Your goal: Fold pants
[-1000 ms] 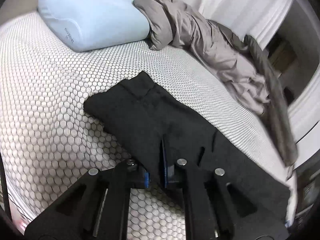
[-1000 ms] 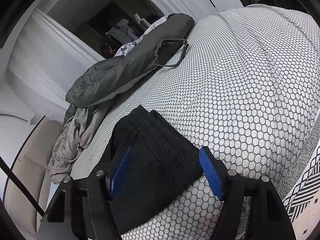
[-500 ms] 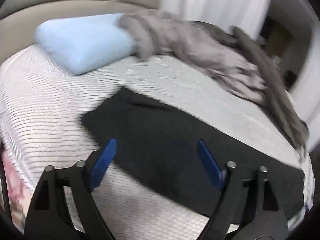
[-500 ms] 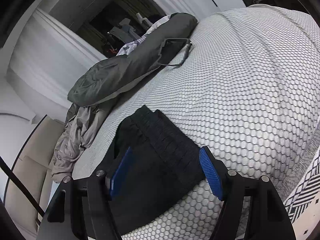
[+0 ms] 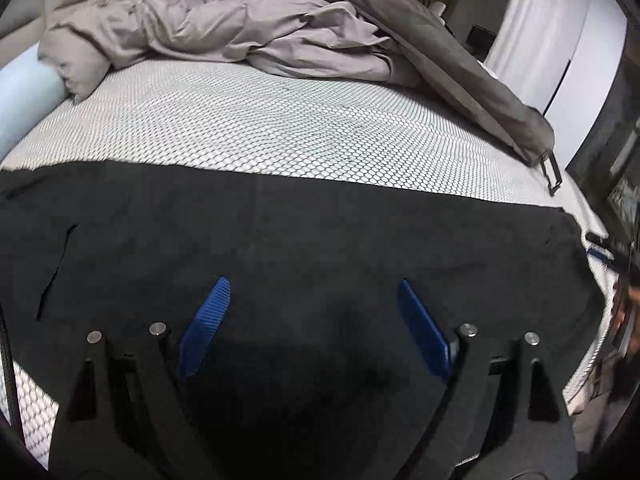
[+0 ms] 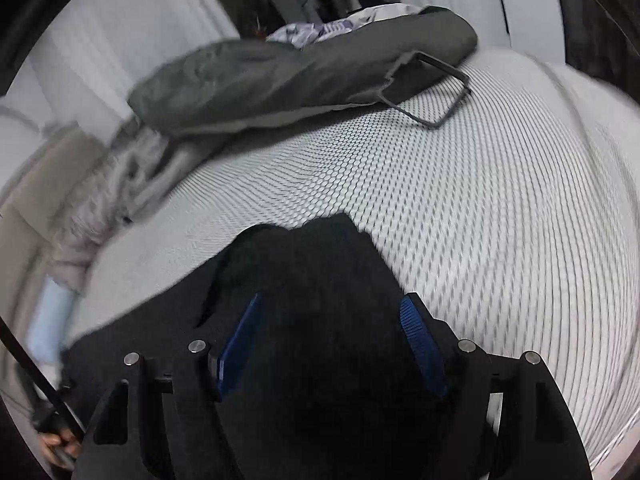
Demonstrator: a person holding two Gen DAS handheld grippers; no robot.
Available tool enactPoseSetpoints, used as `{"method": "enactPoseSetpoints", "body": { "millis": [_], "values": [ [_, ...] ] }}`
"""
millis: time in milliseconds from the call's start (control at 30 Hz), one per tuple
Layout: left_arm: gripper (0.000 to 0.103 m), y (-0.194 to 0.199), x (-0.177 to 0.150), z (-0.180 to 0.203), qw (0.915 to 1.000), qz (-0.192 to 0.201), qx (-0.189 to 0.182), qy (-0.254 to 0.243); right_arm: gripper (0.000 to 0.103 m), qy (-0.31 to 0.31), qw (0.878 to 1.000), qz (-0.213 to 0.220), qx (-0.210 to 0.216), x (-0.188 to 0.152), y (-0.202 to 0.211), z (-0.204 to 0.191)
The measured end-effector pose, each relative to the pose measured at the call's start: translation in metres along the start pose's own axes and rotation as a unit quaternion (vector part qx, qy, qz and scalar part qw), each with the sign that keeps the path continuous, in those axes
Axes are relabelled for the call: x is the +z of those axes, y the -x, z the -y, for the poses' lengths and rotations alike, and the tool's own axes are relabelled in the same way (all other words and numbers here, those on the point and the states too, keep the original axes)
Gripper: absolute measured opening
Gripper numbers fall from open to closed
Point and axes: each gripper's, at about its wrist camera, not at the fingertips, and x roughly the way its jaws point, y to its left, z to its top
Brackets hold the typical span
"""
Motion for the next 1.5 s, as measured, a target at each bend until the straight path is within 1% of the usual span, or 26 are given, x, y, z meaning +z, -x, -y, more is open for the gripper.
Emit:
{"method": "enactPoseSetpoints", "body": {
  "millis": [33, 133, 200, 233, 267, 300, 333, 400, 467, 533, 567, 600, 633, 667, 700, 767, 833, 900, 967, 1067, 1133, 1200, 1333, 1433, 1467, 1500],
  "values": [
    [0.084, -0.005, 0.001, 0.003, 1.0, -0.003, 0.003, -0.004, 0.077, 0.024, 1.0, -0.005, -0.016, 0.006, -0.01, -0.006],
    [0.084, -0.014, 0.003, 0.001, 0.9999, -0.015, -0.003, 0.004, 0.078, 0.095, 0.993, -0.031, -0.065, 0.017, -0.038, -0.022],
    [0.084, -0.015, 0.002, -0.008, 0.9997, -0.021, -0.003, 0.007, 0.078, 0.122, 0.989, -0.039, -0.074, 0.021, -0.049, -0.028],
    [0.084, -0.017, 0.003, -0.01, 0.9997, -0.023, -0.002, 0.007, 0.074, 0.13, 0.988, -0.047, -0.076, 0.023, -0.054, -0.03],
    [0.084, -0.021, 0.006, -0.014, 0.9997, -0.024, 0.0, 0.007, 0.067, 0.134, 0.987, -0.049, -0.074, 0.024, -0.057, -0.031],
    [0.084, -0.02, 0.006, -0.016, 0.9996, -0.025, 0.003, 0.008, 0.049, 0.136, 0.987, -0.051, -0.064, 0.025, -0.057, -0.031],
    [0.084, -0.022, 0.007, -0.018, 0.9996, -0.027, 0.004, 0.01, 0.044, 0.135, 0.988, -0.052, -0.053, 0.026, -0.057, -0.031],
    [0.084, -0.024, 0.011, -0.023, 0.9994, -0.028, -0.001, 0.018, 0.039, 0.14, 0.988, -0.02, -0.057, 0.027, -0.046, -0.034],
    [0.084, -0.024, 0.011, -0.026, 0.9992, -0.03, 0.003, 0.025, 0.039, 0.13, 0.99, 0.012, -0.058, 0.029, -0.032, -0.033],
    [0.084, -0.024, 0.011, -0.03, 0.9991, -0.033, 0.008, 0.025, 0.042, 0.106, 0.992, 0.013, -0.066, 0.03, -0.03, -0.027],
    [0.084, -0.022, 0.011, -0.032, 0.9991, -0.032, 0.008, 0.027, 0.052, 0.102, 0.991, 0.004, -0.081, 0.029, -0.036, -0.024],
    [0.084, -0.019, 0.012, -0.036, 0.9991, -0.031, 0.008, 0.029, 0.056, 0.101, 0.989, -0.016, -0.104, 0.027, -0.047, -0.021],
    [0.084, -0.016, 0.012, -0.039, 0.999, -0.029, 0.009, 0.032, 0.059, 0.096, 0.987, -0.036, -0.123, 0.024, -0.055, -0.017],
    [0.084, -0.01, 0.012, -0.045, 0.9989, -0.024, 0.009, 0.039, 0.06, 0.091, 0.988, -0.036, -0.122, 0.022, -0.054, -0.016],
    [0.084, -0.006, 0.013, -0.053, 0.9986, -0.02, 0.01, 0.048, 0.061, 0.086, 0.99, -0.026, -0.112, 0.019, -0.048, -0.016],
    [0.084, 0.002, 0.014, -0.066, 0.9979, -0.015, 0.013, 0.061, 0.078, 0.082, 0.991, -0.003, -0.106, 0.011, -0.028, -0.019],
    [0.084, 0.011, 0.016, -0.083, 0.9972, -0.007, 0.027, 0.069, 0.084, 0.078, 0.991, 0.027, -0.104, -0.001, -0.003, -0.023],
    [0.084, 0.026, 0.02, -0.106, 0.9952, 0.011, 0.047, 0.085, 0.085, 0.07, 0.993, 0.041, -0.091, -0.013, 0.019, -0.027],
    [0.084, 0.045, 0.023, -0.137, 0.9904, 0.031, 0.083, 0.106, 0.087, 0.051, 0.995, 0.054, -0.071, -0.028, 0.04, -0.032],
    [0.084, 0.071, 0.029, -0.185, 0.9789, 0.048, 0.166, 0.11, 0.088, 0.026, 0.997, 0.072, -0.027, -0.052, 0.062, -0.038],
    [0.084, 0.077, 0.034, -0.217, 0.9752, 0.037, 0.193, 0.102, 0.088, 0.025, 0.997, 0.078, -0.014, -0.062, 0.064, -0.042],
    [0.084, 0.072, 0.041, -0.252, 0.9742, 0.021, 0.203, 0.096, 0.088, 0.025, 0.996, 0.08, -0.01, -0.064, 0.062, -0.044],
    [0.083, 0.033, 0.059, -0.294, 0.9709, -0.051, 0.219, 0.082, 0.088, 0.017, 0.998, 0.067, -0.002, -0.057, 0.046, -0.056],
    [0.07, 0.006, 0.07, -0.302, 0.9642, -0.088, 0.242, 0.061, 0.088, 0.025, 0.998, 0.061, -0.003, -0.049, 0.031, -0.062],
    [0.057, 0.0, 0.07, -0.302, 0.9625, -0.095, 0.249, 0.053, 0.088, 0.028, 0.998, 0.06, -0.003, -0.048, 0.027, -0.066],
    [0.046, -0.004, 0.07, -0.302, 0.9608, -0.096, 0.257, 0.042, 0.088, 0.031, 0.998, 0.058, -0.004, -0.047, 0.025, -0.068]
  ]
}}
